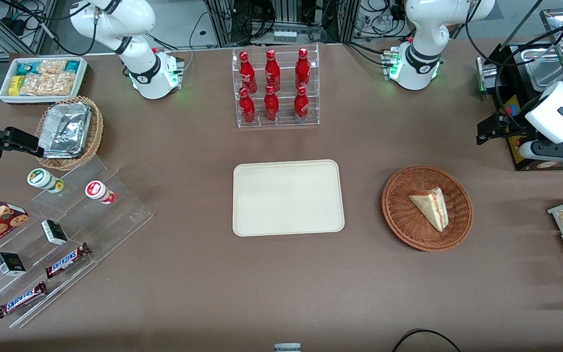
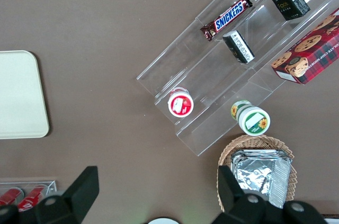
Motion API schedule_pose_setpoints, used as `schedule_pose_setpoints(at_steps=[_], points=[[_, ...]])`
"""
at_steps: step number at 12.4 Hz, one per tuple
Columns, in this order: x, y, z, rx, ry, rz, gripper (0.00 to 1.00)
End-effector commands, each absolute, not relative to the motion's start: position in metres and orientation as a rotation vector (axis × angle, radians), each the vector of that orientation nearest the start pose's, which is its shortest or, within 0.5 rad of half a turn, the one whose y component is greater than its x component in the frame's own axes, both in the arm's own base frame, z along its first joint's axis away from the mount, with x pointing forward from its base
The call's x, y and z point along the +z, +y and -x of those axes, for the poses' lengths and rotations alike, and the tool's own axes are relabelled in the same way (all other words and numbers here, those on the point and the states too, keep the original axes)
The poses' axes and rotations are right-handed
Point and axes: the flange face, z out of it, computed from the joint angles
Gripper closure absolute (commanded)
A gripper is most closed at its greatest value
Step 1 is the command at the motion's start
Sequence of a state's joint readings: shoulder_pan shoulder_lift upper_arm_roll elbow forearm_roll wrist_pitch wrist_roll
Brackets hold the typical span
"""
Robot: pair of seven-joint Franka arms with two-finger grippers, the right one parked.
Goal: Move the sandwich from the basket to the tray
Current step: 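Move the open left gripper down over the wrapped sandwich in the basket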
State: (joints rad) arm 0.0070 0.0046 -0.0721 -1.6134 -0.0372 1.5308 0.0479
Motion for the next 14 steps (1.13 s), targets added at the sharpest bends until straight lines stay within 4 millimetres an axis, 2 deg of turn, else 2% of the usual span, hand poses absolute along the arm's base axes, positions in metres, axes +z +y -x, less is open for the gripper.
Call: schedule_pose_setpoints(at_steps=[1, 3, 4, 5, 7, 14], points=[[0.601, -0.042, -0.553, 0.125, 0.186, 3.182, 0.0], [0.591, -0.043, -0.555, 0.135, 0.184, 3.173, 0.0], [0.576, -0.044, -0.559, 0.115, 0.184, 3.166, 0.0], [0.551, -0.046, -0.558, 0.137, 0.189, 3.162, 0.0], [0.512, -0.045, -0.555, 0.117, 0.186, 3.154, 0.0], [0.41, -0.041, -0.541, -0.016, 0.153, 3.145, 0.0]])
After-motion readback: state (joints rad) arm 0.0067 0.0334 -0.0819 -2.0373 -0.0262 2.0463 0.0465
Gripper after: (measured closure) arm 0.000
